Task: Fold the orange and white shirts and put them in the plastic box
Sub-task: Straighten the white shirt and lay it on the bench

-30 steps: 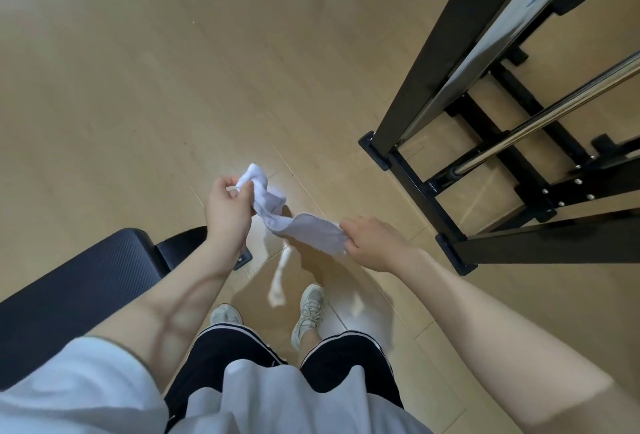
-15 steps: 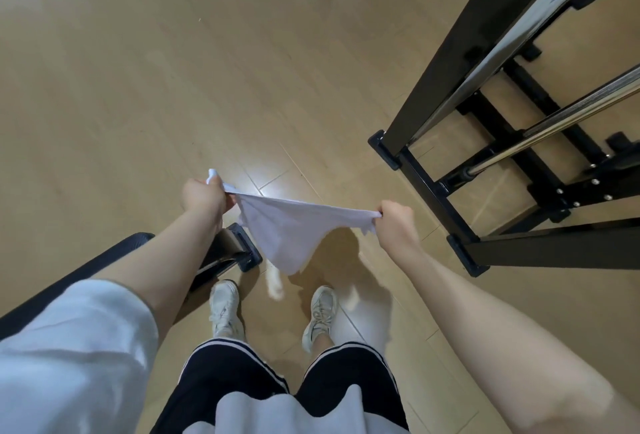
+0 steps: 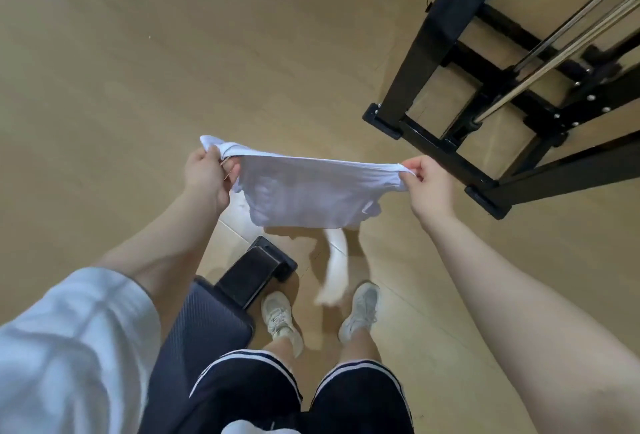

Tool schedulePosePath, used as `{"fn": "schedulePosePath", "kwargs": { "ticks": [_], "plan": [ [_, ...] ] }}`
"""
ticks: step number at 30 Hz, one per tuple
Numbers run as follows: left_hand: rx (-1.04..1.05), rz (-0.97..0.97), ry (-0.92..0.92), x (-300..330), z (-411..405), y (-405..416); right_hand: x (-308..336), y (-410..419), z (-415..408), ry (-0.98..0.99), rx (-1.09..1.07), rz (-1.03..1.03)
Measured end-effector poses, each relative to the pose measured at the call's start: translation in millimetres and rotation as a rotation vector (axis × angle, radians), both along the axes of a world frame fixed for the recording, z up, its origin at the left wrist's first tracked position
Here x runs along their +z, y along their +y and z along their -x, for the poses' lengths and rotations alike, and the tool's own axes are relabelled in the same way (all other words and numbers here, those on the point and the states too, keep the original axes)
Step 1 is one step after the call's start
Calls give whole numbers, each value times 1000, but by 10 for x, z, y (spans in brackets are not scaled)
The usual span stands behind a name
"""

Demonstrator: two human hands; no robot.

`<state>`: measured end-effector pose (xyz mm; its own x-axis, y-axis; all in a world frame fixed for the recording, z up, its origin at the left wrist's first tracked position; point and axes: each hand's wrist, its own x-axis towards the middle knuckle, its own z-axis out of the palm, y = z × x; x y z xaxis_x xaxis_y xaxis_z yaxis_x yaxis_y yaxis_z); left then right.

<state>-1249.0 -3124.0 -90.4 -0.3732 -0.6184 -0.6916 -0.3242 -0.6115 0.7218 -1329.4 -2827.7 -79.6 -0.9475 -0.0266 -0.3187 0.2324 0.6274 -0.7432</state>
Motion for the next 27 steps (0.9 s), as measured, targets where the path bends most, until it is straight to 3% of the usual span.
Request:
{"fn": "schedulePosePath", "kwargs": {
  "ticks": [9, 19, 27],
  "plan": [
    [-13, 112, -279, -323, -1460, -316, -428, -335, -1277, -253, 329, 30],
    [-7, 259, -404, -983, -3147, -511, -959, -684, -2939, -540, 520, 55],
    [-30, 323, -418, -1061, -4436, -953, -1090, -1339, -4242, -656, 734, -85]
  ]
}}
